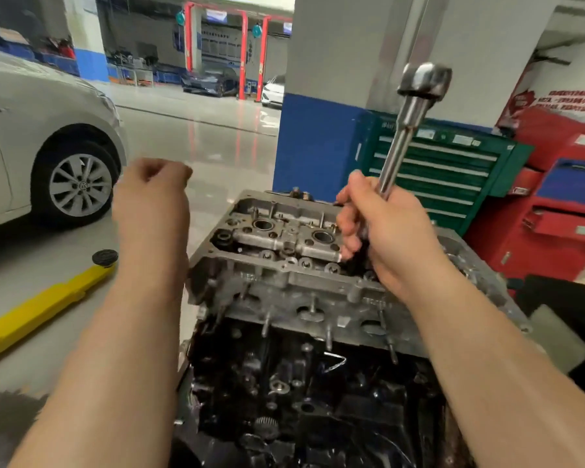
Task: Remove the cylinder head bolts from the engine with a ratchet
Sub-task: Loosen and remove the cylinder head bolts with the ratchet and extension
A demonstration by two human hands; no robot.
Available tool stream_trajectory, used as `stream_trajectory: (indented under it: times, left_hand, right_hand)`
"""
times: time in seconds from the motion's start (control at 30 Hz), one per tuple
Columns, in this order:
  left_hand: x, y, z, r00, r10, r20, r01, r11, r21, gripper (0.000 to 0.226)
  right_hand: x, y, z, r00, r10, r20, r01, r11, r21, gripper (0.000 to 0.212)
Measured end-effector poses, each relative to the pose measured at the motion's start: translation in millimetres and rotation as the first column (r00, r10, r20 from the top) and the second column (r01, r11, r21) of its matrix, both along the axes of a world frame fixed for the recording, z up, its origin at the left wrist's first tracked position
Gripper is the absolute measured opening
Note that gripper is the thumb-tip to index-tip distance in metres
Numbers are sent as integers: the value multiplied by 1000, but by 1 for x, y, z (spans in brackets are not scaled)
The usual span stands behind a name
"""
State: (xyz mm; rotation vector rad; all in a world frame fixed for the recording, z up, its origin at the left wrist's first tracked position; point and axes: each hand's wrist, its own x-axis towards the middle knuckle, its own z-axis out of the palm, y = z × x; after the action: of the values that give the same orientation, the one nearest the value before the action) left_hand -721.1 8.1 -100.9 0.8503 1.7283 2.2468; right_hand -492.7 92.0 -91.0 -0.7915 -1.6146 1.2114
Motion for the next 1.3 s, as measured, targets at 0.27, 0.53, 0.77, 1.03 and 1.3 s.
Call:
stream_trajectory:
  times: [0.27,0.53,0.77,1.03,1.3]
  left_hand:
    - [2,8,-14,866,-413,281,456,883,-107,17]
    - [-2,8,-21,807,-498,317,546,834,-79,24]
    - [-3,10,-22,784,-502,367,543,839,-13,31]
    - [-2,13,-20,773,-517,369,552,834,13,24]
    - [-3,15,-21,773,-529,350,558,830,22,17]
  right_hand:
    - [-1,4,0,995,71,-64,-73,997,-26,30]
    - [-2,2,-2,996,34,-84,-34,999,3,31]
    - [-2,-1,-1,995,47,-92,-45,999,24,30]
    - [-10,3,2,996,16,-82,-13,999,37,30]
    - [-10,2,3,994,23,-103,-19,999,44,30]
